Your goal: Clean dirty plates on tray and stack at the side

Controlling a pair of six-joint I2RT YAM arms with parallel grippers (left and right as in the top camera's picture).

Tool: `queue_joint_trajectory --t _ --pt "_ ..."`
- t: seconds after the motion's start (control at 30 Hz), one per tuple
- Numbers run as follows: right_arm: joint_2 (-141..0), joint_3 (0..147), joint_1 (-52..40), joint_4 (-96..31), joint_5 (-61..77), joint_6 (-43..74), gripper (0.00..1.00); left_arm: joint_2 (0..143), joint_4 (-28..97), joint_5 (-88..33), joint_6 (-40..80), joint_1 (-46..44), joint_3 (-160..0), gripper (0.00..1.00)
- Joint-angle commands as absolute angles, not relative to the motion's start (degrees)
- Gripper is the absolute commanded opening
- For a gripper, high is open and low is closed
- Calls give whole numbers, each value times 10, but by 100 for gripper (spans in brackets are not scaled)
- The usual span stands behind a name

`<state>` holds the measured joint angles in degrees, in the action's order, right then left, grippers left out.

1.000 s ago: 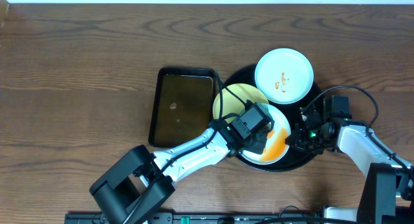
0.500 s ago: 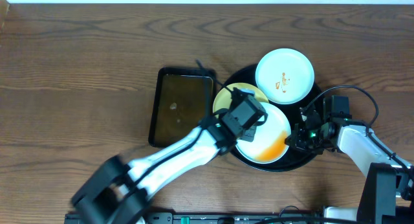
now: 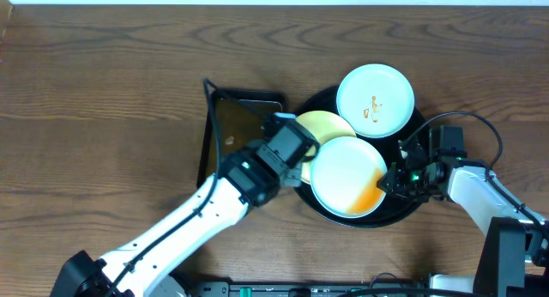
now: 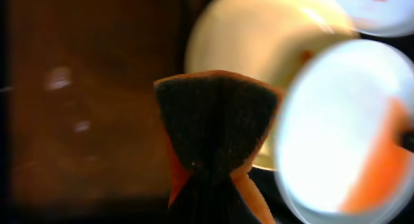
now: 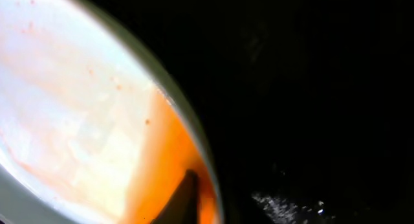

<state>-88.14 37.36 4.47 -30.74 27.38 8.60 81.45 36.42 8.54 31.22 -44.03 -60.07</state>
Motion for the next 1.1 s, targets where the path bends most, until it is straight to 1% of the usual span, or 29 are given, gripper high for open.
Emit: queue_joint_trajectory --t 0.0,0.23,0.33,0.57,0.73,0.9,1.07 --pt "-884 367 44 -305 260 85 1 812 374 114 305 -404 -599 8" --pt "-882 369 45 -308 282 85 1 812 375 114 305 -364 -599 8" --pt "-863 390 52 -345 273 80 1 812 375 114 305 -362 -599 8" --pt "-801 481 56 -469 179 76 1 812 375 114 305 -362 -599 8" --pt "-764 499 56 -502 100 78 1 812 375 114 305 -362 -599 8" --pt "-743 499 56 -528 13 112 1 812 375 114 305 -362 -599 8" --pt "-735 499 55 -552 59 121 1 812 375 114 305 -362 -599 8"
